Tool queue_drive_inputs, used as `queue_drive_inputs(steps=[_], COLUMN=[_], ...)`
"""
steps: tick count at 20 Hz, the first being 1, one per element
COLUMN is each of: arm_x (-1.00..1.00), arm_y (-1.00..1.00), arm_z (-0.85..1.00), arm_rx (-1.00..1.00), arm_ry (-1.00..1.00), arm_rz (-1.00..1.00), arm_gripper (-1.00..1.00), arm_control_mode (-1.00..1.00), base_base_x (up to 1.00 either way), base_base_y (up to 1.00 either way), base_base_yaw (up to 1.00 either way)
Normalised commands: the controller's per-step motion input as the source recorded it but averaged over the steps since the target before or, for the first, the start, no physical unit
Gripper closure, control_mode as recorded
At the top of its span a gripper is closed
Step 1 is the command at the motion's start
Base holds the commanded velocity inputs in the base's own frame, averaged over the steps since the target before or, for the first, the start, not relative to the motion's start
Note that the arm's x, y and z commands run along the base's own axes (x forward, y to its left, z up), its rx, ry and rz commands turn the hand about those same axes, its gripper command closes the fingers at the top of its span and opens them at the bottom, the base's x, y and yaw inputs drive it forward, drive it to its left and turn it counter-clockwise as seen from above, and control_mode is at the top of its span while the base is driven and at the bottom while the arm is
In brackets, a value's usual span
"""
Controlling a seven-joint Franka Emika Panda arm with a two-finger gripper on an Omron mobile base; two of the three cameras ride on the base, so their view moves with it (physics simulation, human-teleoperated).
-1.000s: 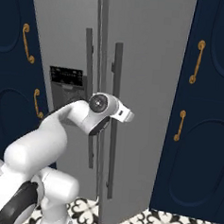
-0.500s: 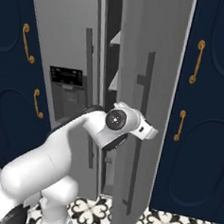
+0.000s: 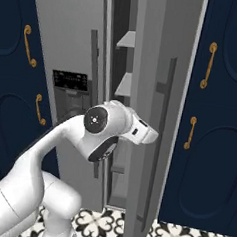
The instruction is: Grab a lemon wedge from the fridge and one ice cube from the ice bowl, and put them in the glass of lemonade.
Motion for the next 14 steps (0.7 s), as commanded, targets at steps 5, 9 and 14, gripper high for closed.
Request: queue_drive_inputs(steps=[5,9,14], arm_x=[-0.67,-0.16,0.17], arm_y=[1.00,1.00,0.94], arm_z=[0.91,0.69,0.63], arm_rx=[-0.39,-0.53,-0.47], arm_ry=[0.01,0.15,0.45], arm_rz=[0.06,0.00,-0.03], arm_gripper=[-1.00,-1.00,-1.00], arm_control_mode=[-1.00,-1.00,-1.00], base_base_x=[0.00,0.00,0.00], base_base_y=[0.00,0.00,0.00], base_base_yaw=[0.00,0.00,0.00])
